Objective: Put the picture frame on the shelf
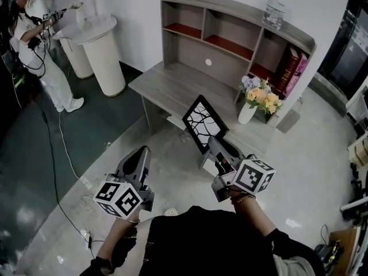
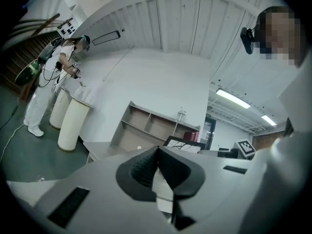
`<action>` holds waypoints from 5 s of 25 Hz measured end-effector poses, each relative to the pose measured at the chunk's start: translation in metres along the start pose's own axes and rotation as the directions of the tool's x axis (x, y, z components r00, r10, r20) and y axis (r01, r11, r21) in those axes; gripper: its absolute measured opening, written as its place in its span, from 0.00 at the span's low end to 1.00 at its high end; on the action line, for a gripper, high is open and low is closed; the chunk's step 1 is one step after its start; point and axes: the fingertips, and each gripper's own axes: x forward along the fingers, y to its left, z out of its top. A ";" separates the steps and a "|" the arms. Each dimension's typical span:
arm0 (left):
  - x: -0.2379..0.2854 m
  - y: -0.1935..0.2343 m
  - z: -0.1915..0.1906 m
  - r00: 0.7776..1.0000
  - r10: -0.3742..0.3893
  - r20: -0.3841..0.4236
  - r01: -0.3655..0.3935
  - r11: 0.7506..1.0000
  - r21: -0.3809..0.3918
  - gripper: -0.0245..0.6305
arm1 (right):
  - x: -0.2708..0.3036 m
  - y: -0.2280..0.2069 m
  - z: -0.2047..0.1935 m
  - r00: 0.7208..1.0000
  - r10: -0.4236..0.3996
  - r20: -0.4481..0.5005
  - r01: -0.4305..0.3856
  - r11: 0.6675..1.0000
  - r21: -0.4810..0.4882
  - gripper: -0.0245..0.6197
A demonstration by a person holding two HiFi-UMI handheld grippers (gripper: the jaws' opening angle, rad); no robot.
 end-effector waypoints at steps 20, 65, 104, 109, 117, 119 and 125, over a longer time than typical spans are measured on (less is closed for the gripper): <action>0.064 0.110 0.020 0.995 -0.065 -0.081 0.062 0.997 -0.035 0.06 | 0.106 -0.029 -0.018 0.992 -0.123 0.020 0.122 0.992 0.041 0.16; 0.324 0.216 0.072 0.998 -0.012 -0.053 0.011 0.999 -0.030 0.06 | 0.325 -0.187 0.114 0.998 -0.067 0.000 0.067 0.997 0.022 0.16; 0.486 0.318 0.118 0.929 -0.298 -0.219 0.298 0.954 -0.035 0.06 | 0.453 -0.232 0.199 0.897 -0.247 0.367 0.166 0.957 0.238 0.16; 0.504 0.332 0.124 0.907 -0.350 -0.236 0.351 0.936 -0.039 0.06 | 0.463 -0.235 0.210 0.848 -0.278 0.452 0.154 0.944 0.291 0.16; 0.523 0.349 0.137 0.880 -0.409 -0.242 0.410 0.911 -0.052 0.06 | 0.477 -0.242 0.217 0.765 -0.344 0.544 0.149 0.917 0.370 0.16; 0.525 0.354 0.138 0.876 -0.423 -0.234 0.421 0.905 -0.059 0.06 | 0.479 -0.244 0.216 0.749 -0.357 0.558 0.144 0.910 0.389 0.16; 0.525 0.372 0.140 0.873 -0.422 -0.246 0.415 0.906 -0.083 0.06 | 0.484 -0.247 0.211 0.691 -0.426 0.584 0.188 0.886 0.424 0.16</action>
